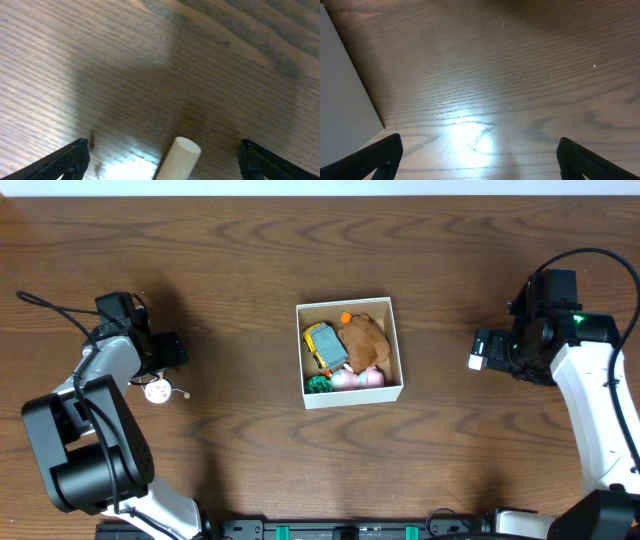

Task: Pack container
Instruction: 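Grasp the white rattle drum by its wooden handle with the left gripper, then lower the rattle drum into the box and open the left gripper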

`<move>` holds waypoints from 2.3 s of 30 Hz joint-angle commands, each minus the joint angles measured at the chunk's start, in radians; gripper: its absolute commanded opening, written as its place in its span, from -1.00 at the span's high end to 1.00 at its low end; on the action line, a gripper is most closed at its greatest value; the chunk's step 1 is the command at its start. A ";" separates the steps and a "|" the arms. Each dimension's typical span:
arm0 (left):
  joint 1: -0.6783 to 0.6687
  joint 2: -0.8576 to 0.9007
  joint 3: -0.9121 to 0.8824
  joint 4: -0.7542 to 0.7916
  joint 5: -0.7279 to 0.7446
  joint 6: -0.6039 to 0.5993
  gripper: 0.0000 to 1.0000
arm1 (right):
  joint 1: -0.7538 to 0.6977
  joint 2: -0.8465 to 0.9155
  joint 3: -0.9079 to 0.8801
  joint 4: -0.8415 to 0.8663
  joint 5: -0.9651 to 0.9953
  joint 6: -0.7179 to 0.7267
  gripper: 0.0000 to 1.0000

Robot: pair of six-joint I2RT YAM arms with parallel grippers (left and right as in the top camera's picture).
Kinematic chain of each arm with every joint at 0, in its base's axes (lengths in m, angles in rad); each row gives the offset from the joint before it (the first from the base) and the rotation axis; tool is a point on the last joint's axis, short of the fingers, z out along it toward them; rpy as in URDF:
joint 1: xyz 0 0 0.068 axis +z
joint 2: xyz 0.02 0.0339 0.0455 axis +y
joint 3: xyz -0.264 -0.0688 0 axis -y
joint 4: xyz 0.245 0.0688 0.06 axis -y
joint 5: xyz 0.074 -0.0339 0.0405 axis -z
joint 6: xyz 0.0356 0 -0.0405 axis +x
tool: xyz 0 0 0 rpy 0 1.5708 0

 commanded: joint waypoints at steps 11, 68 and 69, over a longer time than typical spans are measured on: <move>0.000 0.034 -0.001 -0.030 -0.011 0.006 -0.15 | -0.003 0.003 -0.005 -0.021 -0.003 -0.014 -0.98; -0.897 -0.432 0.084 -0.115 0.168 0.255 0.88 | -0.003 0.003 -0.005 -0.007 -0.003 -0.015 -0.99; -0.908 -0.410 0.084 -0.105 0.168 0.273 0.88 | -0.003 0.003 -0.005 -0.007 -0.003 -0.015 -0.99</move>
